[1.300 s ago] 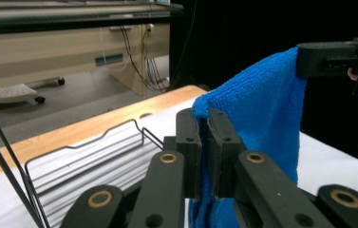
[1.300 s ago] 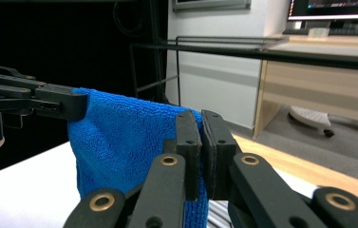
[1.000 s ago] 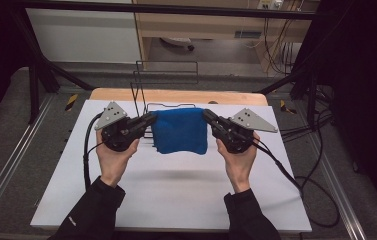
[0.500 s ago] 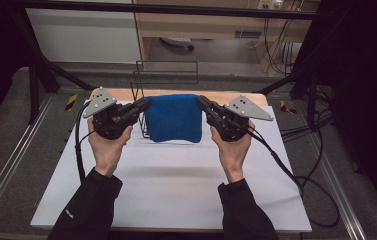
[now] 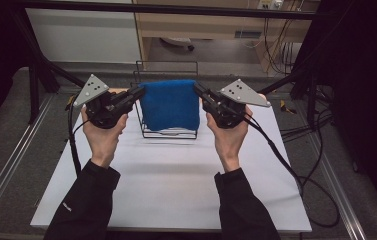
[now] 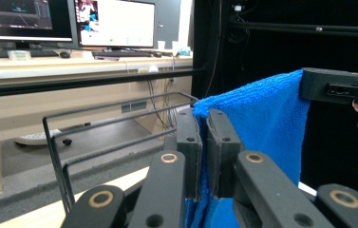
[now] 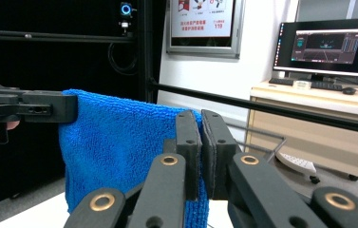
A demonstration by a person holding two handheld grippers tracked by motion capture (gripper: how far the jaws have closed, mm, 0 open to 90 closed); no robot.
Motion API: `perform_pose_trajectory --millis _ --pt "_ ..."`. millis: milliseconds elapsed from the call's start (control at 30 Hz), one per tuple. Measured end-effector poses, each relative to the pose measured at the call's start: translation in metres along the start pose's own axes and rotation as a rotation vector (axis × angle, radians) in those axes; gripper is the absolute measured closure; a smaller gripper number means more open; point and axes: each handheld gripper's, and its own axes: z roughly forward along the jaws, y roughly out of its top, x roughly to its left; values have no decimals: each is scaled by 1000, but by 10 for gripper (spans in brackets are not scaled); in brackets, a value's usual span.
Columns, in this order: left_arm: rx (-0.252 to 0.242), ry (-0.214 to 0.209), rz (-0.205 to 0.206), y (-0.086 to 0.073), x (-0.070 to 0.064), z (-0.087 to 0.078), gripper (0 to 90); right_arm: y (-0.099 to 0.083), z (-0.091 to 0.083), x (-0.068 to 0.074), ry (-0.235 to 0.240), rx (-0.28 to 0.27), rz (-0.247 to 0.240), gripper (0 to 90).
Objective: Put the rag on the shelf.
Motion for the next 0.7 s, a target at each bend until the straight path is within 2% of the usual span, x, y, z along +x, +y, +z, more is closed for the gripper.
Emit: perform_pose_trajectory --millis 367,533,700 --pt "-40 23 4 19 10 1 851 21 12 1 -3 -32 -10 871" --pt "-59 18 -15 25 15 4 851 28 18 0 -9 -41 -17 872" --pt "-74 20 -4 33 18 6 851 35 24 -2 -14 -49 -15 872"
